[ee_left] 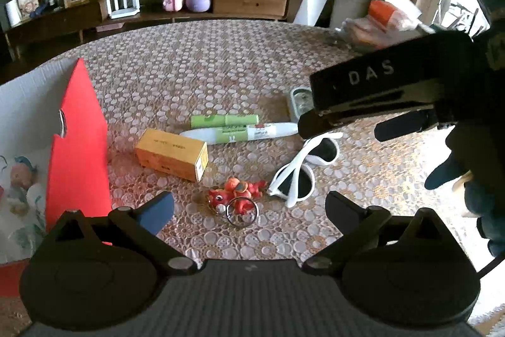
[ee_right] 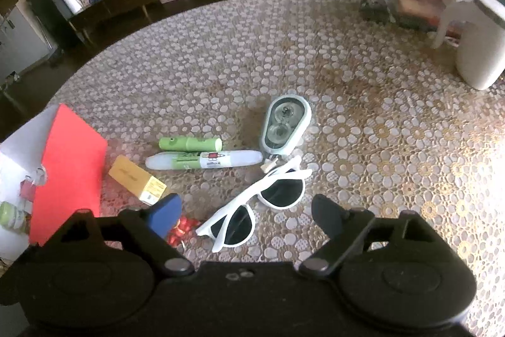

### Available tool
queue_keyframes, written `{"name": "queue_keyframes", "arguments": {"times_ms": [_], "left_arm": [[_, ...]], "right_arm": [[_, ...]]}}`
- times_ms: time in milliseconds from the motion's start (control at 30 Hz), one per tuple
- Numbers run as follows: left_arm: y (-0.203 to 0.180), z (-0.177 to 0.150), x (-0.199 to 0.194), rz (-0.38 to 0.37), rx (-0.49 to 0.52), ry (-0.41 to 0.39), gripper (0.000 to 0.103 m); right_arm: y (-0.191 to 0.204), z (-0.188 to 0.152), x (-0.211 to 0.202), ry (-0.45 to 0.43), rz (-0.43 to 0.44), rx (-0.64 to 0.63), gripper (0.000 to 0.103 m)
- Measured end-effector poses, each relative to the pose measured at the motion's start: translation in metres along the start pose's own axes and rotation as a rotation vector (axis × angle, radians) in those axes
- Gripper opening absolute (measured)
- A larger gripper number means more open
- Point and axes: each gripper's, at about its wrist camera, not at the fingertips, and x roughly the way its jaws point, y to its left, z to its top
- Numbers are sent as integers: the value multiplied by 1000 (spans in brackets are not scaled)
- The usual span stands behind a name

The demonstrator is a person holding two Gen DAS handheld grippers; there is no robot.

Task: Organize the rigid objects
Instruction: 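Grasp the red toy keychain with the left gripper while the right gripper grasps the white sunglasses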

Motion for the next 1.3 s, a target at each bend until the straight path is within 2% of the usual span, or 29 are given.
{"name": "queue_keyframes", "arguments": {"times_ms": [167,300,467,567,700,833,1033,1200,1300], "left_arm": [[1,-4,16,15,-10,14,103],[5,-7,26,29,-23,19,103],[13,-9,37,35,-52,27,103],[14,-9,43,37,-51,31,103],[19,-9,50,34,-58,37,102],[25,-11,56,35,-81,39,101],[27,-9,58,24,-77,23,101],[25,-10,59,30,-38,-1,92],[23,-10,59,35,-18,-16,82]], "right_arm": [[6,0,22,53,-4,-3,75],[7,2,32,62,-16,26,70],[6,4,44,81,-39,57,52],[5,3,49,87,-40,69,47],[6,4,52,86,-46,59,47],[9,4,51,86,-72,21,40],[12,6,48,89,-68,-19,20],[12,2,43,84,-65,-54,15],[7,0,39,83,-60,-50,13]]}}
